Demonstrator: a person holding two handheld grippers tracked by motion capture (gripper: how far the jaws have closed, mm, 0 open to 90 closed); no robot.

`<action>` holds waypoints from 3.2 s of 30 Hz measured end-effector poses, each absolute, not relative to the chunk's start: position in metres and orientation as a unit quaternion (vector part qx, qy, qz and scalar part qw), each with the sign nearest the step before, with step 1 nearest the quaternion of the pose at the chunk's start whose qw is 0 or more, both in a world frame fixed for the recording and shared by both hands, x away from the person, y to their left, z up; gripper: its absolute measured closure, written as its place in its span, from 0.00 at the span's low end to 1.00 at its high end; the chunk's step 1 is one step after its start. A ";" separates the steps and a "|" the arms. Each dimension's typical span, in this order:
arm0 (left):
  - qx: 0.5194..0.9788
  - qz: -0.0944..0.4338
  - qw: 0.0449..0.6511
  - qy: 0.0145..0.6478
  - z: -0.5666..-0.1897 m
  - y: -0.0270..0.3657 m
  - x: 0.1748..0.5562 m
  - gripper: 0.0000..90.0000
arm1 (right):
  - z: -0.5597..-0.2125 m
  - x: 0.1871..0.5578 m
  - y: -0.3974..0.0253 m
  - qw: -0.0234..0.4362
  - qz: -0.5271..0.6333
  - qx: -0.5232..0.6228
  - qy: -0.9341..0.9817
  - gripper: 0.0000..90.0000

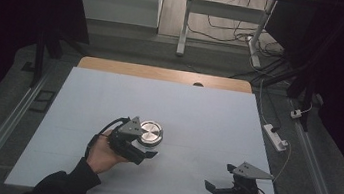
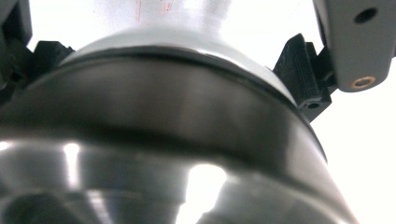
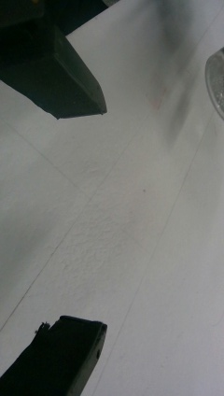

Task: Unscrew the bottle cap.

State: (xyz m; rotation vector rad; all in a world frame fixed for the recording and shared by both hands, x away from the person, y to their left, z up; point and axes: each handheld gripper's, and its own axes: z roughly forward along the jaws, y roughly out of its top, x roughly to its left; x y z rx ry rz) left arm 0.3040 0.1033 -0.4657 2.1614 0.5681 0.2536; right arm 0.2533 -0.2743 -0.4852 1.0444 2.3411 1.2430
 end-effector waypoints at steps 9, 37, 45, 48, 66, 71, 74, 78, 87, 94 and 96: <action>0.867 0.102 0.432 0.227 -0.465 0.104 0.304 0.17 | -0.471 0.252 -0.256 0.145 0.453 0.323 0.818 0.00; 0.871 0.089 0.430 0.218 -0.468 0.095 0.301 0.17 | -0.422 0.279 -0.161 0.108 0.457 0.222 0.855 0.00; 0.874 0.088 0.425 0.217 -0.468 0.093 0.301 0.17 | -0.411 0.290 -0.131 0.112 0.455 0.215 0.857 0.00; 0.873 0.088 0.426 0.221 -0.469 0.092 0.300 0.17 | -0.412 0.295 -0.120 0.110 0.452 0.213 0.859 0.00; 0.881 0.044 0.439 0.172 -0.467 0.093 0.300 0.17 | -0.413 0.310 -0.105 0.057 0.479 0.146 0.864 0.21; 0.884 0.019 0.448 0.132 -0.464 0.095 0.300 0.17 | -0.411 0.319 -0.112 0.000 0.494 0.074 0.866 0.21; 0.884 0.005 0.455 0.104 -0.464 0.094 0.298 0.17 | -0.411 0.326 -0.116 -0.046 0.503 0.028 0.863 0.20; 0.883 0.022 0.449 0.132 -0.464 0.095 0.299 0.17 | -0.408 0.326 -0.117 -0.045 0.499 0.063 0.863 0.02; 0.870 0.067 0.437 0.218 -0.465 0.099 0.303 0.17 | -0.394 0.305 -0.109 0.081 0.470 0.187 0.859 0.06; 0.872 0.079 0.431 0.218 -0.463 0.093 0.299 0.17 | -0.402 0.293 -0.091 0.136 0.461 0.197 0.855 0.18; 0.872 0.077 0.431 0.217 -0.462 0.093 0.298 0.17 | -0.403 0.293 -0.091 0.140 0.460 0.195 0.855 0.20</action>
